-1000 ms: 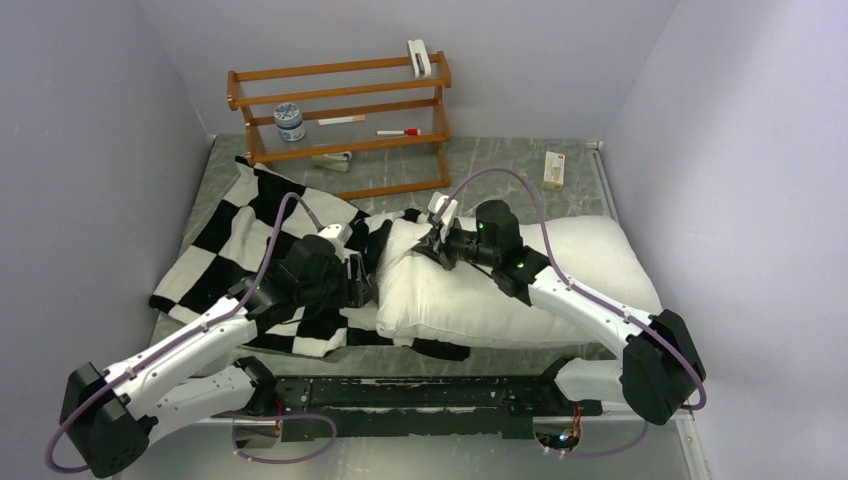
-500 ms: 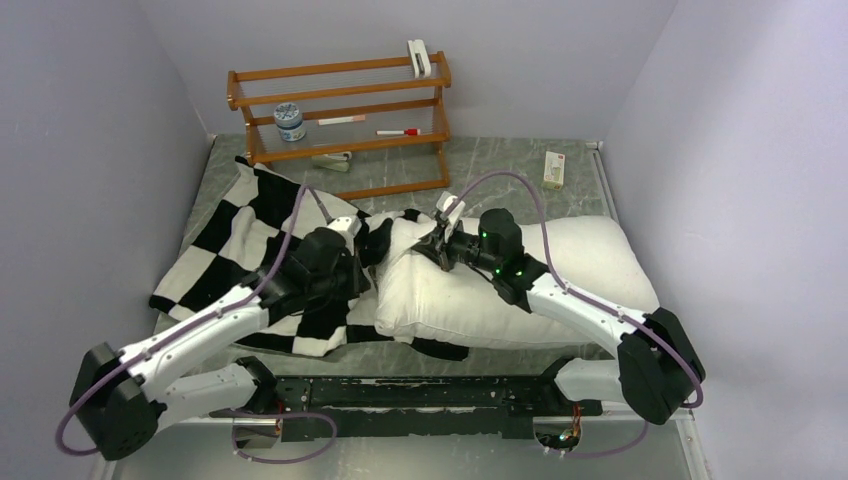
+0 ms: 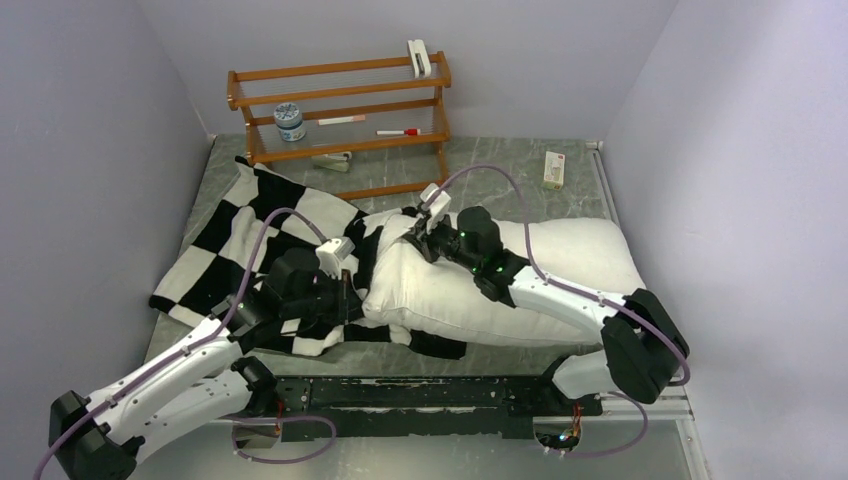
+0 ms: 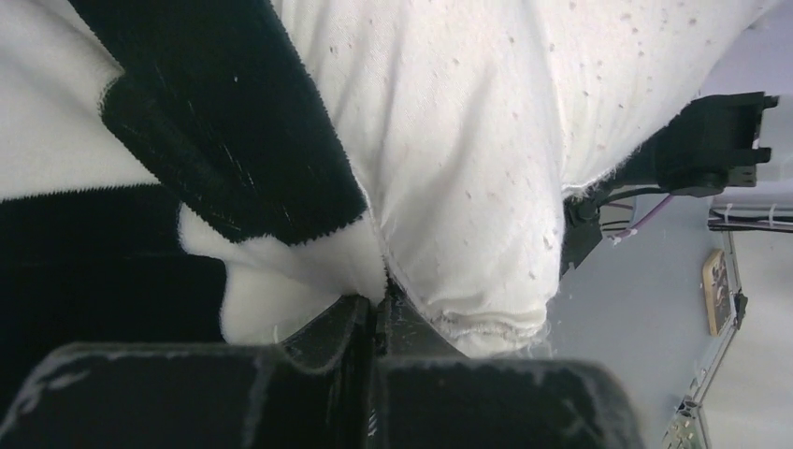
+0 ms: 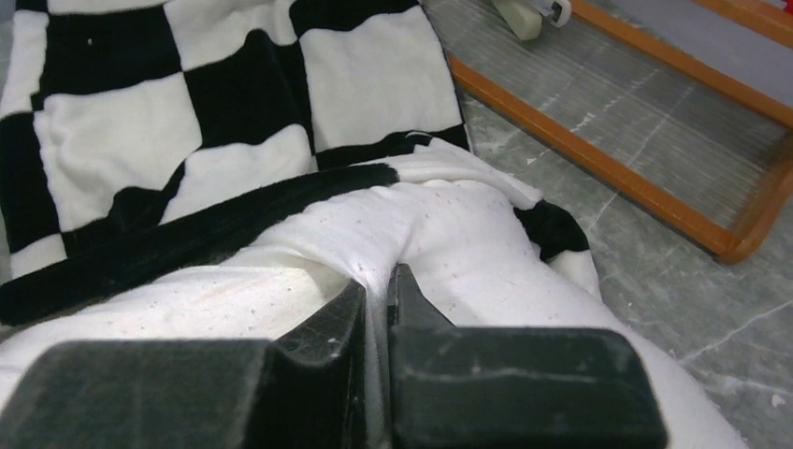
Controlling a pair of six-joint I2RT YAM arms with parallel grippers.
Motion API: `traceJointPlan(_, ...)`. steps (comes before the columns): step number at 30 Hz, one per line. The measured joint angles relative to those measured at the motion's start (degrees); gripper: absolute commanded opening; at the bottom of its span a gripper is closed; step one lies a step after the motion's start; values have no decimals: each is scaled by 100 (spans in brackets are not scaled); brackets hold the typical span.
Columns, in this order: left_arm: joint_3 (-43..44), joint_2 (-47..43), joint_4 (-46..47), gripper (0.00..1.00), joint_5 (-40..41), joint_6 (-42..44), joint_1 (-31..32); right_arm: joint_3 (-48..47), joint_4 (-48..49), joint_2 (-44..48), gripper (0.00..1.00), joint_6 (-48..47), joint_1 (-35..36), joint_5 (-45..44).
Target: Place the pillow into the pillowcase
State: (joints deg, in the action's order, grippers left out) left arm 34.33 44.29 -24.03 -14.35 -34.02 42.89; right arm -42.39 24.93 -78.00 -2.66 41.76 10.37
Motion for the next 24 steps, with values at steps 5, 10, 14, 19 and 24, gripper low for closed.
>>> traceJointPlan(5, -55, 168, -24, 5, -4, 20, 2, -741, -1504, 103, 56, -468, 267, -223)
traceJointPlan(10, -44, 319, -24, 5, -20, 83, 2, -1862, -3545, 476, 68, -1038, 302, -131)
traceJointPlan(14, -33, 400, -22, 5, -72, 105, 0, -2365, -4666, 909, 74, -1331, 372, 83)
traceJointPlan(19, -33, 361, 20, 5, -74, 59, 0, -2441, -5149, 1298, 84, -1523, 623, 581)
traceJointPlan(24, -31, 382, 20, 5, -74, 55, 0, -2017, -5010, 1412, 99, -1838, 1360, 800)
